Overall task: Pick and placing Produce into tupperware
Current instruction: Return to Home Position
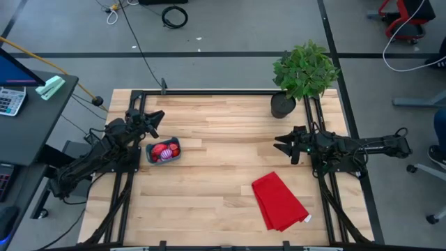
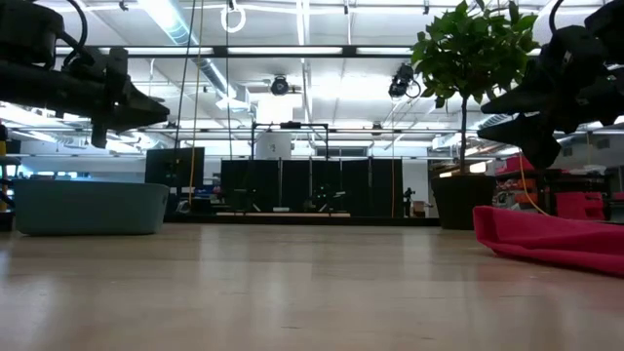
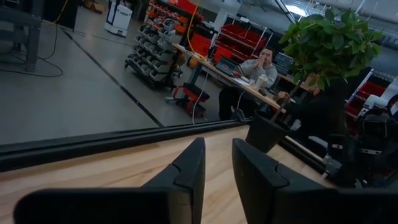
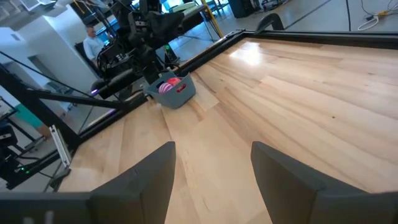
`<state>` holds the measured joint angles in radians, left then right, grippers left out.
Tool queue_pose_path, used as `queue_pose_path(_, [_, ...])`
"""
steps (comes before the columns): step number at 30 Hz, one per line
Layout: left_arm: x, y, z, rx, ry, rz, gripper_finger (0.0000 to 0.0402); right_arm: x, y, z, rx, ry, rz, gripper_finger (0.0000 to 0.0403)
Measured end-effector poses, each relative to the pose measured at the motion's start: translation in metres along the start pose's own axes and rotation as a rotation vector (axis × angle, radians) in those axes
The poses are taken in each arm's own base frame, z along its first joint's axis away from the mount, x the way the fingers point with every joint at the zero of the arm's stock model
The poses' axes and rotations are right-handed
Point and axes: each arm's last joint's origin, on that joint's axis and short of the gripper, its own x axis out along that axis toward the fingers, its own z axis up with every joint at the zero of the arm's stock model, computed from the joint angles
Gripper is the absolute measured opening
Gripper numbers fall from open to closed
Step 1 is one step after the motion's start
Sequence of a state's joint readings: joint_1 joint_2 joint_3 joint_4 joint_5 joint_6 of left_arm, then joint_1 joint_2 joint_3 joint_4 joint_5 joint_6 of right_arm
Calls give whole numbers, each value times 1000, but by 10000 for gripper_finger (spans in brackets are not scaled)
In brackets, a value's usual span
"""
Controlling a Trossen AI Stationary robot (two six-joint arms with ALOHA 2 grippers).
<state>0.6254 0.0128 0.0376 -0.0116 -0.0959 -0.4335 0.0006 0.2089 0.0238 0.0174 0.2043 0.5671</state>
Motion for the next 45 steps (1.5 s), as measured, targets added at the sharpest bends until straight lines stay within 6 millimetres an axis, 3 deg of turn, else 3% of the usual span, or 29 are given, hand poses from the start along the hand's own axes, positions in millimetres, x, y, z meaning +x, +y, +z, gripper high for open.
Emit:
queue_pose_path(8, [-1,-5,-1,-2,16,-50,88,0,0,0,-1,1,-1,220])
queue_pose_path(27, [-21,-49,-21,-13,246,-553,90,-7,3,7,19,-81,55,219])
queue_pose_path(45, [-23,-52,-28,-22,253,-617,91,-7,3,7,19,-84,56,219])
